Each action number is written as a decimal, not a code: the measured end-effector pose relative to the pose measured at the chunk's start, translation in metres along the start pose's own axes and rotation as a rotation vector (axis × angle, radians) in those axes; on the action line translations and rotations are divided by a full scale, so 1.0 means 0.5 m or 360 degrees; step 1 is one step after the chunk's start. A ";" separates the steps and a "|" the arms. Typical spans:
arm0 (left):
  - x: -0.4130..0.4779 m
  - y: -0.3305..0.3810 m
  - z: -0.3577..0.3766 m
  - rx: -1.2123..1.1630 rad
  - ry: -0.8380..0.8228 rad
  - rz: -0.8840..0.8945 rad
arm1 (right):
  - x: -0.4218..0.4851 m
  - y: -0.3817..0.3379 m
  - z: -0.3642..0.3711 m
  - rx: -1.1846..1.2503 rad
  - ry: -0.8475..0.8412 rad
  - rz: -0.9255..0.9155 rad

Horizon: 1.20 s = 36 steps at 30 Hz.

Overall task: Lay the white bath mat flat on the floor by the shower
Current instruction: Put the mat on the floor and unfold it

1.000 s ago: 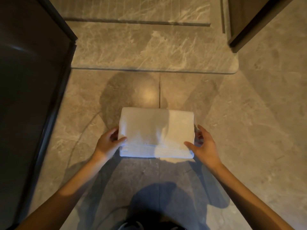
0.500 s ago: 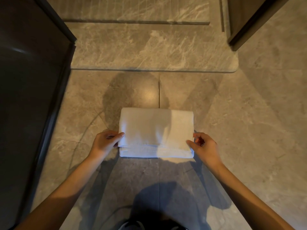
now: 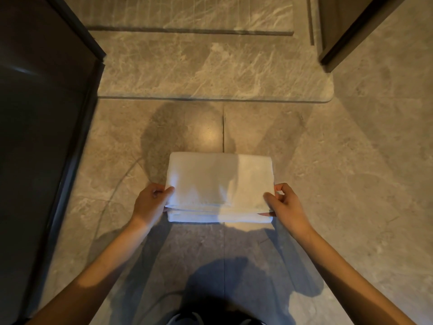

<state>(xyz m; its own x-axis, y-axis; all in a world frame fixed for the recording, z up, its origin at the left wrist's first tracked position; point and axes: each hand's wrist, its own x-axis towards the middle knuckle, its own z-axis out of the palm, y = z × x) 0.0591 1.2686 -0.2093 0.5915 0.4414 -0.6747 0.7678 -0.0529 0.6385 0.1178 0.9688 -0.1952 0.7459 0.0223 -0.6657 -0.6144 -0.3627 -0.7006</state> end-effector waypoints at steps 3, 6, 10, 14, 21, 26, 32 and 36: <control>-0.006 -0.004 0.005 -0.0100 -0.0054 -0.0077 | -0.002 -0.010 0.001 0.0143 0.0005 0.0007; -0.017 0.001 0.008 -0.0155 -0.0088 -0.0085 | -0.002 -0.009 -0.001 0.0149 0.0012 -0.0014; -0.029 0.009 0.020 -0.0208 -0.0102 -0.0117 | -0.003 -0.004 -0.002 0.0151 -0.0001 -0.0035; -0.033 0.022 0.018 -0.0173 -0.0133 -0.0065 | 0.004 0.014 -0.011 0.0035 0.0054 -0.0130; -0.034 0.031 -0.008 -0.0396 -0.0100 -0.0019 | 0.009 0.000 -0.030 0.0012 0.0155 -0.0194; -0.038 0.102 -0.022 -0.0567 -0.0109 0.0267 | 0.001 -0.080 -0.049 0.0105 0.0210 -0.0492; 0.012 0.196 -0.056 -0.0273 -0.0460 0.0683 | 0.054 -0.158 -0.071 0.0273 0.0061 -0.0520; 0.062 0.227 -0.044 -0.0083 -0.0322 0.0801 | 0.093 -0.188 -0.063 0.0081 0.0188 -0.0695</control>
<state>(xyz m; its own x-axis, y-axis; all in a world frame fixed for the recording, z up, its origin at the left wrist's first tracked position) 0.1593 1.2959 -0.1496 0.9224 0.1918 -0.3353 0.3673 -0.1663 0.9151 0.2183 0.9748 -0.1523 0.9605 0.0555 -0.2729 -0.2451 -0.2967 -0.9230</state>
